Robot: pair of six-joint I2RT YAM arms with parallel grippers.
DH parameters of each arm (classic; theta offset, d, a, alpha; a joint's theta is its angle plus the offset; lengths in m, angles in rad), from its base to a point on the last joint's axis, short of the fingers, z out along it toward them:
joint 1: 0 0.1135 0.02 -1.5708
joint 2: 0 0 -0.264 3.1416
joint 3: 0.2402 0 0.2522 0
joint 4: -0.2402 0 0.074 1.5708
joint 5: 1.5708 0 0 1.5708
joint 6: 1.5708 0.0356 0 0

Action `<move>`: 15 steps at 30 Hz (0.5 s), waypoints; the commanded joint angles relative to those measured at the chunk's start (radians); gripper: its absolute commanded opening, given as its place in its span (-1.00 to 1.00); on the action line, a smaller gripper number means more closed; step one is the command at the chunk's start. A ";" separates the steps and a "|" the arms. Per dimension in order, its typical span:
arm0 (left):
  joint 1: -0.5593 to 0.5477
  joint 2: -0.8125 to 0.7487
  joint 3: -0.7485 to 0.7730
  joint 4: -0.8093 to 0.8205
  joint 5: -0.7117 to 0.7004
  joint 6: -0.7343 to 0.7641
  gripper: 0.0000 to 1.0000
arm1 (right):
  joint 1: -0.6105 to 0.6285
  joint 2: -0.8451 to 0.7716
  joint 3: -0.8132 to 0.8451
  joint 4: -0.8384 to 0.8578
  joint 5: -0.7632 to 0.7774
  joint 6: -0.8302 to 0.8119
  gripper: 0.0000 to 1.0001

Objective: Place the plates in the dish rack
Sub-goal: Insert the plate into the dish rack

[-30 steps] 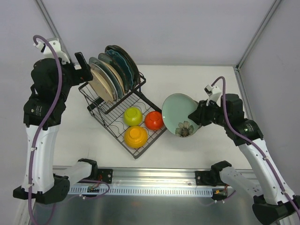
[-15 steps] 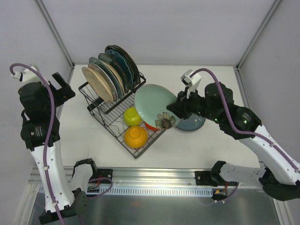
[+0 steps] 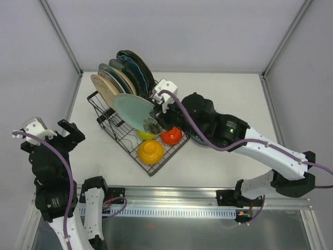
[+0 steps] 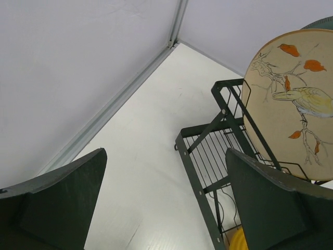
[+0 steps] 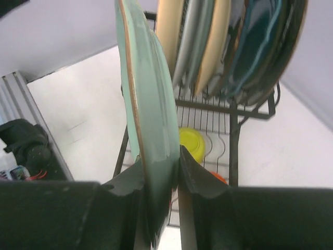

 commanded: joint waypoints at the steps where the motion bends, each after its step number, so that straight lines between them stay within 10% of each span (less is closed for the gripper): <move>1: 0.010 -0.065 -0.055 -0.017 -0.065 -0.004 0.98 | 0.069 0.048 0.133 0.300 0.137 -0.120 -0.99; 15: -0.080 -0.181 -0.156 -0.046 -0.166 -0.023 0.98 | 0.235 0.341 0.310 0.724 0.487 -0.410 -0.99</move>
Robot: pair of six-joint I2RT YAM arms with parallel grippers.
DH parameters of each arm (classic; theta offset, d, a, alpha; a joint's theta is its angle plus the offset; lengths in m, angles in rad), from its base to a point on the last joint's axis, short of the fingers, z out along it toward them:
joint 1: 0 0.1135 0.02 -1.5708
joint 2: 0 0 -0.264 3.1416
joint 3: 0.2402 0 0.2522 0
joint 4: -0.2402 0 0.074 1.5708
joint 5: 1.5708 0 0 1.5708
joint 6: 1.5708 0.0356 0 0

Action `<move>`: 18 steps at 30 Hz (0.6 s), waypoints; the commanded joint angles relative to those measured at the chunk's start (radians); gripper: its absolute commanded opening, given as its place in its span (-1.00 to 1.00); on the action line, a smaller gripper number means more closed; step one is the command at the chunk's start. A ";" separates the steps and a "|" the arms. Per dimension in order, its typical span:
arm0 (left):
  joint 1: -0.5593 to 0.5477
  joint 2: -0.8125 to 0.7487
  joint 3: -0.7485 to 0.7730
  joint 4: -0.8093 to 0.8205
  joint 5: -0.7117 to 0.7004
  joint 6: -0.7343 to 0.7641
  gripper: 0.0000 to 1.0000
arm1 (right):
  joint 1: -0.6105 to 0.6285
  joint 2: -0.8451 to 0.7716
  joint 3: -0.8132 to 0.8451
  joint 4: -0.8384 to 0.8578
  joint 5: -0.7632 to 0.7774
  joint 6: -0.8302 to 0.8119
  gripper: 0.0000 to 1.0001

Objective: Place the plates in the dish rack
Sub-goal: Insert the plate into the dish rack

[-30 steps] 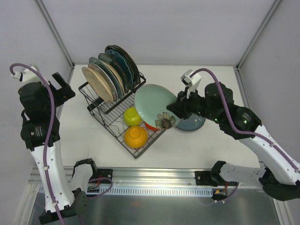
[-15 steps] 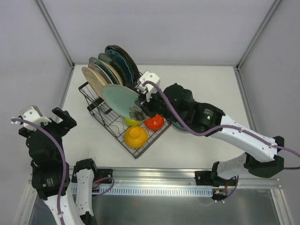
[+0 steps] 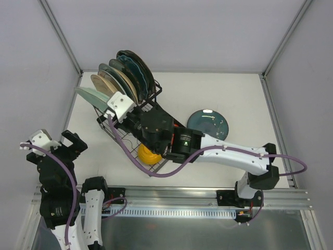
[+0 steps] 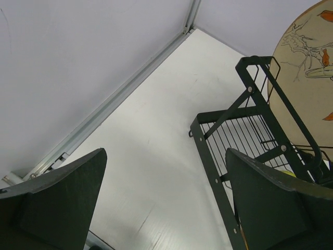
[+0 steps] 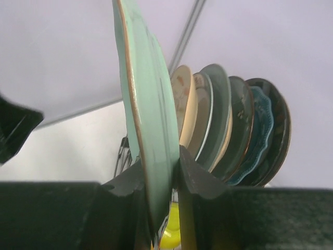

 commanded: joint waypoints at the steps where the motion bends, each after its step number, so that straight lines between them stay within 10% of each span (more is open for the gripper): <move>1: -0.025 -0.021 -0.014 0.002 -0.054 -0.010 0.98 | 0.001 0.047 0.120 0.361 0.173 -0.105 -0.99; 18: -0.061 -0.064 -0.121 0.022 -0.021 -0.078 0.98 | -0.066 0.270 0.296 0.298 0.219 0.001 -0.99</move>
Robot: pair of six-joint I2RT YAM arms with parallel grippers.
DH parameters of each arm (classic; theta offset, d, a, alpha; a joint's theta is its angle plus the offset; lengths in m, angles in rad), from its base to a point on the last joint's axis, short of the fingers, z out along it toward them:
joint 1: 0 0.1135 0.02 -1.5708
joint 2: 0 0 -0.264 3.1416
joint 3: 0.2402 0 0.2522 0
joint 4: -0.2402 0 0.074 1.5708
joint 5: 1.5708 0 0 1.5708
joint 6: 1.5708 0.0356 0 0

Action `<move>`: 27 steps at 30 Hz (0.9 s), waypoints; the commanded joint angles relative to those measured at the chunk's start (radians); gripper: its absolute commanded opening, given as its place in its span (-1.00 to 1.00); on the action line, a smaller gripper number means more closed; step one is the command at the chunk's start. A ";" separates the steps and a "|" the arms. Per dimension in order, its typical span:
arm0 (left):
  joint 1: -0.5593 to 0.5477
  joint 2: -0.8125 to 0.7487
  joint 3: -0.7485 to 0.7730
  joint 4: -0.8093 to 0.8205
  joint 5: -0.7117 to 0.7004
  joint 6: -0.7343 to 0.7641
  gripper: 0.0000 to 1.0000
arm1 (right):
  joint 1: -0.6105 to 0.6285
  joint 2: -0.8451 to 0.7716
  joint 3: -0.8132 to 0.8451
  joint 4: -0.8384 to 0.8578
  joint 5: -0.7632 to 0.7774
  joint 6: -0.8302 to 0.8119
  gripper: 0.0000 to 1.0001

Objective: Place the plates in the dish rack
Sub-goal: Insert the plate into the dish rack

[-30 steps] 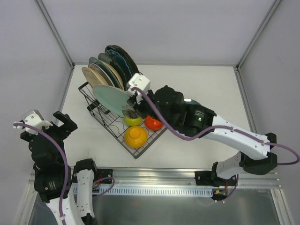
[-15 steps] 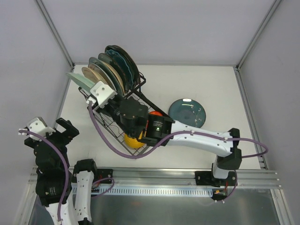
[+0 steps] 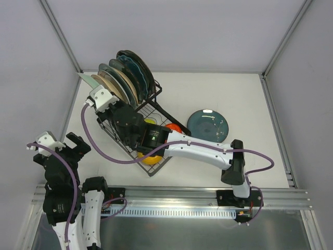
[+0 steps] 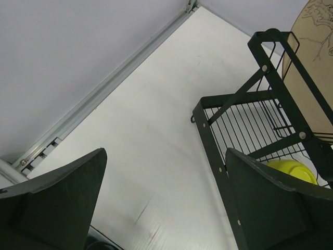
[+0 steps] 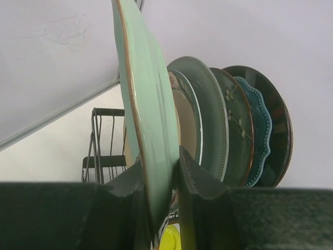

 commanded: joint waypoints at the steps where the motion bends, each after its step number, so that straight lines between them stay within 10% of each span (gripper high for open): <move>1: -0.006 -0.013 -0.028 0.037 0.023 -0.037 0.98 | -0.025 -0.048 0.090 0.094 -0.012 0.095 -0.99; 27: -0.007 -0.062 -0.201 0.129 0.049 -0.095 0.98 | -0.092 -0.016 0.004 -0.004 -0.070 0.278 -0.99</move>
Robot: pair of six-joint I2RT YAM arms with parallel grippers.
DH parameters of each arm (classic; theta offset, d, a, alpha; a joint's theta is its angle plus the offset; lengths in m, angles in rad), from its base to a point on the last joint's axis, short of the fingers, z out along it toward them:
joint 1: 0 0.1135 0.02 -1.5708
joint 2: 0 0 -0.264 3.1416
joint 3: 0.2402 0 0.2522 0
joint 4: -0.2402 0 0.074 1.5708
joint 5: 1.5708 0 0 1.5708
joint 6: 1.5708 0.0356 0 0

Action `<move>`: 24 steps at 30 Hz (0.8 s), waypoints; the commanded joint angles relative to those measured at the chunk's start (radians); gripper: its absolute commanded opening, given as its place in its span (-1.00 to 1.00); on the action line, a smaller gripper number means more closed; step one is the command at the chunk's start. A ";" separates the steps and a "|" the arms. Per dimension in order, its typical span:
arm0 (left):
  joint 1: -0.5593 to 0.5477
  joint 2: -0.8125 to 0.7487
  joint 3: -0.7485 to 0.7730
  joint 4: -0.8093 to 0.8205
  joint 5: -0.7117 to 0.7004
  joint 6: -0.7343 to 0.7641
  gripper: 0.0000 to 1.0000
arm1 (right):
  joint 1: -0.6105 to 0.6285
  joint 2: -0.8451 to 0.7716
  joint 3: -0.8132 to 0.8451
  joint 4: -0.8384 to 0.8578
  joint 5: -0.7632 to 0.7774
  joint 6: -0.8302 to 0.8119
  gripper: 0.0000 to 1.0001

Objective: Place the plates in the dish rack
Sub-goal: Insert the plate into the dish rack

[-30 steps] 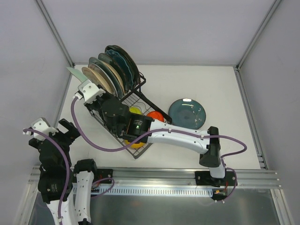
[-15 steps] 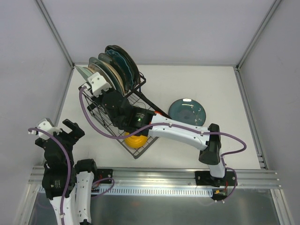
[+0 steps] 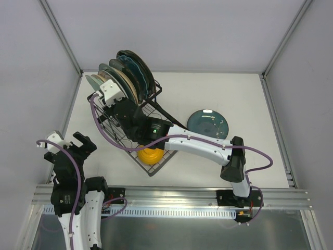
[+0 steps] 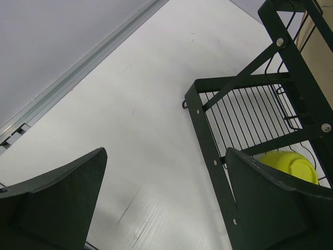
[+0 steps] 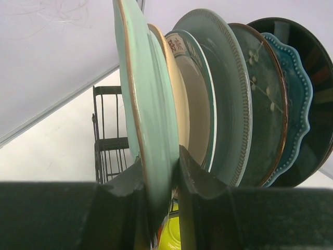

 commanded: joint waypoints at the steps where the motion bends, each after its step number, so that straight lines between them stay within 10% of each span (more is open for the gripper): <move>1: -0.007 -0.020 -0.028 0.060 -0.001 -0.011 0.98 | -0.014 -0.012 0.038 0.133 -0.008 0.035 -0.99; 24: -0.007 -0.056 -0.125 0.097 0.012 -0.066 0.98 | -0.026 0.016 -0.043 0.225 -0.050 -0.012 -0.99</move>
